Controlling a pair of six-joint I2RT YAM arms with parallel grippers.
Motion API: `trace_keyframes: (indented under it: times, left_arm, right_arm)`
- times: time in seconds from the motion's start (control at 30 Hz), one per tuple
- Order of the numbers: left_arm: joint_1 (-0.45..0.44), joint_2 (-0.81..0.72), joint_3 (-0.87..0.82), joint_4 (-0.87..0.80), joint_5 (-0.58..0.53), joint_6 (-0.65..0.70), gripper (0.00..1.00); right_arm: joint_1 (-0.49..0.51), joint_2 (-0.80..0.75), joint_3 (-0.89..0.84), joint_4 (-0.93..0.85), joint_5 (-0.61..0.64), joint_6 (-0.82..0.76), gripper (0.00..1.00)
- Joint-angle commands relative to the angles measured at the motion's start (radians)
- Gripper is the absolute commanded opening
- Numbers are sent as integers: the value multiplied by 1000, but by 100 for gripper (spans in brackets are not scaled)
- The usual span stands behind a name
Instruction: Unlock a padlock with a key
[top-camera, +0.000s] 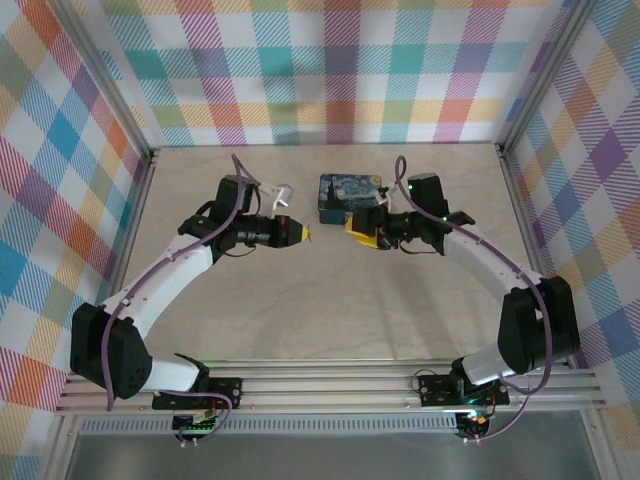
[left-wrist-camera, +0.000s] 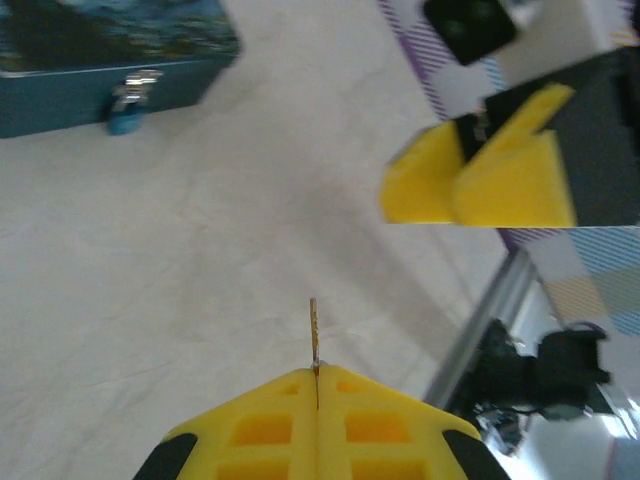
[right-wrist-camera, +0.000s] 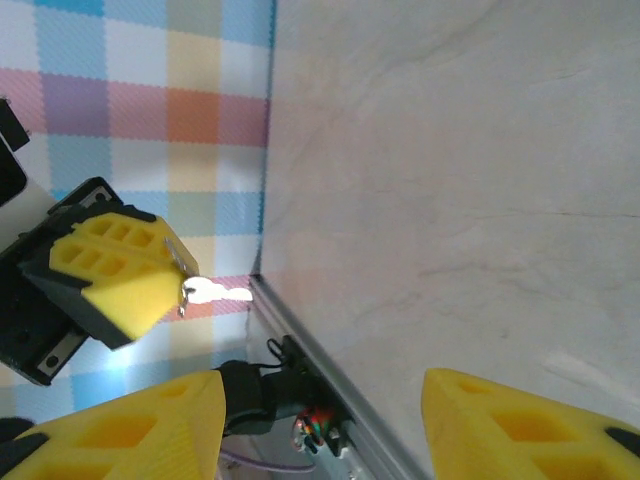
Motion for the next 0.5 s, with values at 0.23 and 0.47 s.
trace_keyframes:
  times: [0.23,0.47]
  left_arm:
    - [-67,-5,40,71,212,-5,0]
    - [-75,3,58,57,245,16,0]
  right_arm:
    - [52,-78,-47,285,-133,81,49]
    - [68,-98,-50,315,-185,41,45]
